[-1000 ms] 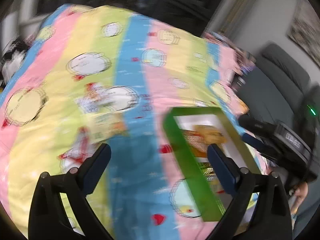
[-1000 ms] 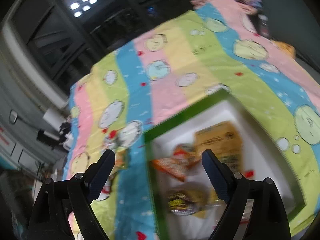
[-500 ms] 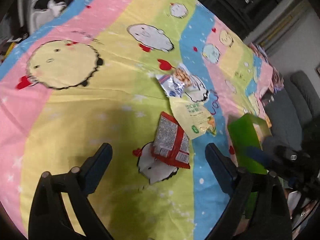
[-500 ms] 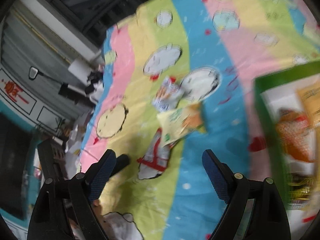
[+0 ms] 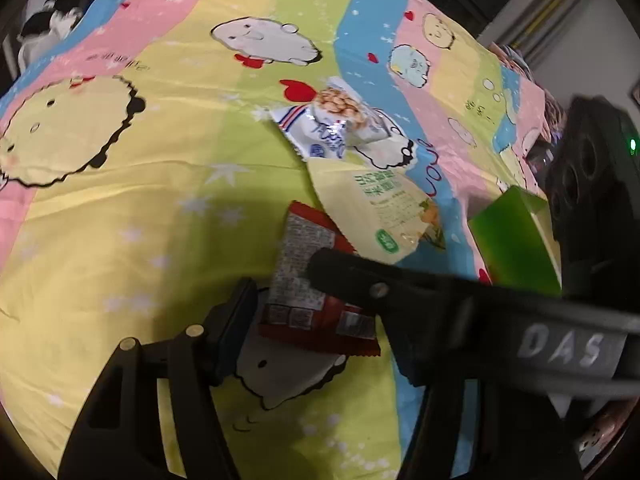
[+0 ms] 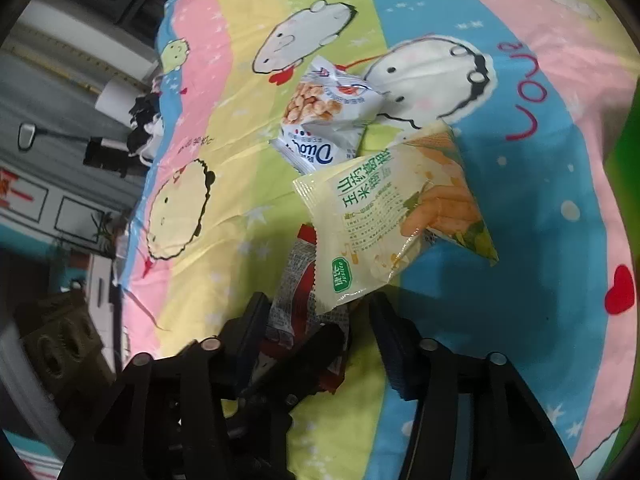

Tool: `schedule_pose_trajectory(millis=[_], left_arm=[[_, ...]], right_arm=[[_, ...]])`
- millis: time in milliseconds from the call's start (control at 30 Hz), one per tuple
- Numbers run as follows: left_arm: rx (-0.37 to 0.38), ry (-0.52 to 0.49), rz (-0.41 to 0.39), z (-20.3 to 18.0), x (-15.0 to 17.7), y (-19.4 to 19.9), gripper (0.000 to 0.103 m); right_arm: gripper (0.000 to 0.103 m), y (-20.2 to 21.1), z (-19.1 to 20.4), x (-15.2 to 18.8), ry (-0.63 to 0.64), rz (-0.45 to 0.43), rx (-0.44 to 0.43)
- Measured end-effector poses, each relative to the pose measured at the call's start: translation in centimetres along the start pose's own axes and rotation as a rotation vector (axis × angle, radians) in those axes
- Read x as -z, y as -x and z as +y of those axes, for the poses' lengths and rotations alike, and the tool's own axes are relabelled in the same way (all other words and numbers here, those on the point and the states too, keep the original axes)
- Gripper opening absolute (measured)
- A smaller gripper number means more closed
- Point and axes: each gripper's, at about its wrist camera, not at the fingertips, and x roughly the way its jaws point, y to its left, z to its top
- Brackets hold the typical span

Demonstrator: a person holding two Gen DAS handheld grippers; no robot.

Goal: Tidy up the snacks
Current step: 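Move the right tool to the red-and-white packet on the bedspread, then grasp the red-and-white packet with the right tool and lift it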

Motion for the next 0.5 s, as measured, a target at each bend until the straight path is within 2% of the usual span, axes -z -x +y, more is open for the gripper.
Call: schedule_pose_trajectory(millis=[100,300,500], left_arm=[[-0.015,-0.028,-0.013,-0.3,0.3,-0.2,0.055],[-0.034,-0.049,-0.023,-1.1,0.8,0.4,0.053],[-0.04,-0.08,-0.063,-2.7,1.9,2.5,0.053]], right_arm=[[0.042,-0.6,0.4,0.3,0.033,0.006,0.007],[0.041,-0.2,0.5,0.9,0.038,-0.021,0.003],[0.041,2.2,1.2,2.4,0.057,-0.056,-0.008]])
